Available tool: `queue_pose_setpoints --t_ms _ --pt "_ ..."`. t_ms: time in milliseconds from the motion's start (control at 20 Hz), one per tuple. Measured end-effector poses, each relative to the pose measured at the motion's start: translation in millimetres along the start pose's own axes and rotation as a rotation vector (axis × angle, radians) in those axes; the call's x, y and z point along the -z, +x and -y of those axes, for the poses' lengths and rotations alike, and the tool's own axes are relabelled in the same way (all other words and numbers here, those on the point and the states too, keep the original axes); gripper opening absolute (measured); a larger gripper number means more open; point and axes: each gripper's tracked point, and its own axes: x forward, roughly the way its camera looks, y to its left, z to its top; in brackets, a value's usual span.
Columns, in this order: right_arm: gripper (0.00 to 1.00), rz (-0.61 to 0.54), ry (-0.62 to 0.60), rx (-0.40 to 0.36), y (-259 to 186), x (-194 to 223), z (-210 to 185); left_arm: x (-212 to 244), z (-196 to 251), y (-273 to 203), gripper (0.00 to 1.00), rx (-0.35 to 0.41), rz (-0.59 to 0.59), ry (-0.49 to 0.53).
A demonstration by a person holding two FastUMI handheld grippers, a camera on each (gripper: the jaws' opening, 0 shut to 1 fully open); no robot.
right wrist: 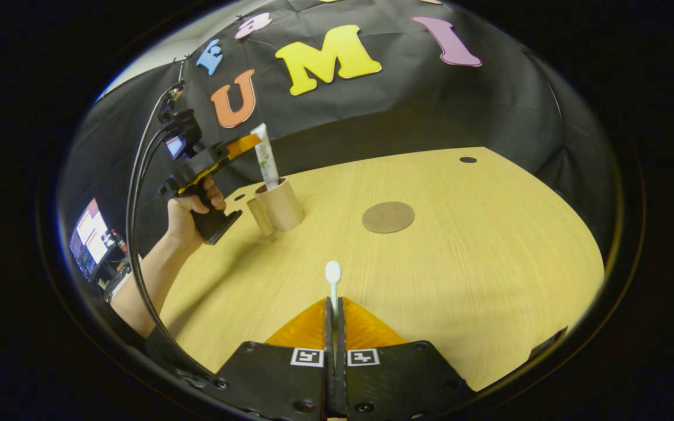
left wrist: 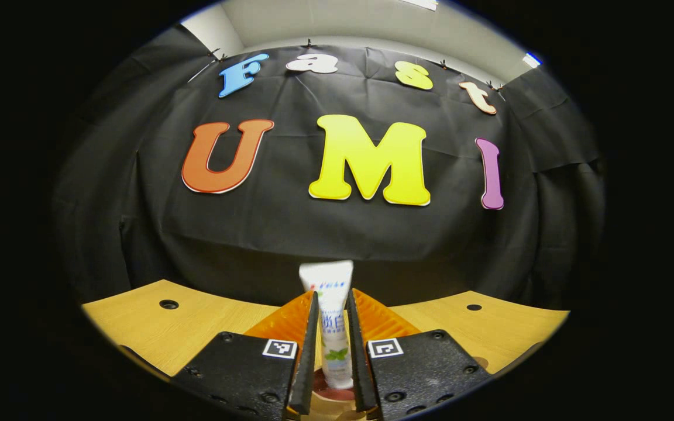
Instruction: Put the toothbrush and toothpaste on the desktop into the cup, then pick up the cup and place it on the coaster on the desktop.
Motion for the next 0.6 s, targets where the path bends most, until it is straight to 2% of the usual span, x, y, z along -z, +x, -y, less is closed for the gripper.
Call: queue_pose_setpoints --t_ms 150,300,350,400,600 --pt "0.00 0.010 0.000 -0.019 -1 -4 -5 -13 0 -7 0.28 0.004 0.029 -0.011" --pt "0.00 0.033 -0.013 -0.075 1 -16 -21 -13 -6 -22 0.48 -0.011 0.009 -0.020" --pt "0.00 0.044 -0.026 -0.086 1 -20 -26 -12 -11 -26 0.62 -0.024 0.006 -0.021" --pt "0.00 0.055 -0.035 -0.101 0 -24 -32 -14 -15 -31 0.70 -0.032 0.009 -0.019" --pt "0.00 0.089 -0.048 -0.148 16 -46 -51 -23 -37 -57 0.89 -0.066 0.027 -0.014"
